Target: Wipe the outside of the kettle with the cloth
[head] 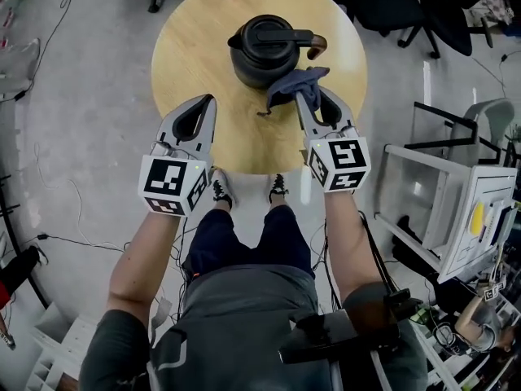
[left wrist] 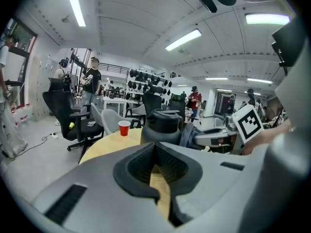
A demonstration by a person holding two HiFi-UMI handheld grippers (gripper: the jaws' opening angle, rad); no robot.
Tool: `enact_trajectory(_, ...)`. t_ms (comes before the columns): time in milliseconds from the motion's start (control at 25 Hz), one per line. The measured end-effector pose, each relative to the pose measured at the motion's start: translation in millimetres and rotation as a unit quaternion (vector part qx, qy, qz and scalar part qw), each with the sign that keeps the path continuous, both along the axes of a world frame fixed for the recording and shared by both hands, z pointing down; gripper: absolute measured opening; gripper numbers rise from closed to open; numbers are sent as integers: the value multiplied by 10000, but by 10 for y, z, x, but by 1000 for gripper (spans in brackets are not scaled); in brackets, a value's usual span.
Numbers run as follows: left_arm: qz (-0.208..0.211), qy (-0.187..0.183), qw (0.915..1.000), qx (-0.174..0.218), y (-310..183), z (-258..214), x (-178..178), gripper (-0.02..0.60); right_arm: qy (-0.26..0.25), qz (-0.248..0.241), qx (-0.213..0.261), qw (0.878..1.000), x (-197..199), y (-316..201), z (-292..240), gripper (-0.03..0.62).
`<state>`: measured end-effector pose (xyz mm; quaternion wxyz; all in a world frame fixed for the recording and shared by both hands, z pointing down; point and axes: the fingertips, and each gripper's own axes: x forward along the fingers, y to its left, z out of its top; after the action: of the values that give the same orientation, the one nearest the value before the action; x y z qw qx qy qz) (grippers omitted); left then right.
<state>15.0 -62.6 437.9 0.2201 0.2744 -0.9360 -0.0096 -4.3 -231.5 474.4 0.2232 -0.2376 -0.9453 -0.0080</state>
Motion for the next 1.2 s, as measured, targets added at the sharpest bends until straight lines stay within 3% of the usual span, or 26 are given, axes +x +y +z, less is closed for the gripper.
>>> enact_trajectory(200, 146, -151, 9997, 112, 12, -322, 57, 8, -414, -75, -168, 9990, 96, 247, -608, 118)
enact_trajectory(360, 323, -282, 9990, 92, 43, -470, 33, 8, -540, -66, -92, 9985, 30, 429, -700, 118)
enact_trajectory(560, 379, -323, 9987, 128, 62, -389, -14, 8, -349, 32, 13, 9994, -15, 498, -367, 118)
enact_trajectory(880, 457, -65, 9988, 179, 134, 83, -11, 8, 208, 174, 161, 9995, 30, 610, 482, 118)
enact_trajectory(1200, 380, 100, 9989, 245, 298, 403, 32, 8, 769, 291, 613, 9947, -8, 626, 1110, 118)
